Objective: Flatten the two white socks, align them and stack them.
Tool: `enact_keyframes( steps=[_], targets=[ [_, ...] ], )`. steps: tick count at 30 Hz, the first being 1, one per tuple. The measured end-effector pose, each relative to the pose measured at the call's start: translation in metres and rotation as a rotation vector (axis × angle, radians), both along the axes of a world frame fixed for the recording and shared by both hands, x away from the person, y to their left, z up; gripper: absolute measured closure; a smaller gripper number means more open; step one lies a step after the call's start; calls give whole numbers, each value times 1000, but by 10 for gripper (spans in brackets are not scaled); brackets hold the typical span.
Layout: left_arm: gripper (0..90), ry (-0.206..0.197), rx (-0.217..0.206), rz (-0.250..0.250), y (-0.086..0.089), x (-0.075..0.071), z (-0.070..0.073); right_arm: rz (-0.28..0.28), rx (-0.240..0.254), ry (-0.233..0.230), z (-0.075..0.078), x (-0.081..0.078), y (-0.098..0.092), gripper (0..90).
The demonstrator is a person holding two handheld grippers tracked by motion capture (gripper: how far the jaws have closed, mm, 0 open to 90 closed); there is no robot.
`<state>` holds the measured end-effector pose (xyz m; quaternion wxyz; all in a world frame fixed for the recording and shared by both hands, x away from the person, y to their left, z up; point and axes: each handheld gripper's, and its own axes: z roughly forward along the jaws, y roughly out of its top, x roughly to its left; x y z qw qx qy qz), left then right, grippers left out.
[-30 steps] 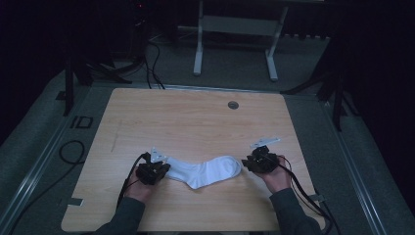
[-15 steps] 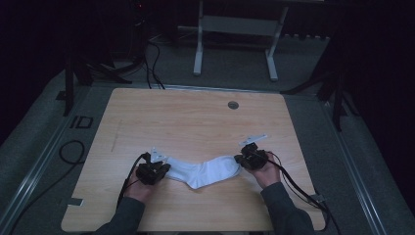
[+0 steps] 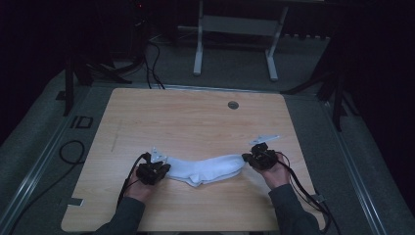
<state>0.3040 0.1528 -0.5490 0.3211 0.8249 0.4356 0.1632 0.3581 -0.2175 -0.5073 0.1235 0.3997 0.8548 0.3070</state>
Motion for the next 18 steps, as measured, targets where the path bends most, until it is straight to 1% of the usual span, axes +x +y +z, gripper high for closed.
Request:
enact_keyframes(
  steps=[1,2,3,4,5,6,7,9,11,13,14,16,18],
  targets=[
    [898,0,0,0,0,0,0,11,-4,8,-2,-1,2,879],
    [897,-1,-1,1,0,0,0,19,-8,13,-4,-1,3,854],
    [897,-3,-6,3,0,-1,0,24,-14,19,-6,-1,4,810],
    [891,-2,-15,5,0,-1,0,19,-16,14,-7,-1,5,733],
    [879,-2,-22,4,1,-1,0,11,-11,5,-7,-1,4,681],
    [867,-2,-22,4,1,-1,0,5,-1,-1,-6,-1,3,649],
    [836,4,-40,-4,2,-1,0,-1,19,-5,-4,-1,0,601],
    [822,2,-49,-3,3,-1,1,-14,39,-14,0,-1,-4,569],
    [797,-5,-58,2,4,-2,2,-24,46,-25,4,-1,-8,539],
    [788,-1,-61,5,5,-2,3,-38,56,-33,7,-1,-13,522],
    [787,-8,-65,8,6,-2,3,-47,59,-34,8,-1,-15,520],
    [783,-13,-68,12,8,-3,5,-46,67,-26,6,-2,-17,512],
    [773,-23,-77,15,10,-3,6,-41,52,-21,2,-3,-17,504]
  ],
)
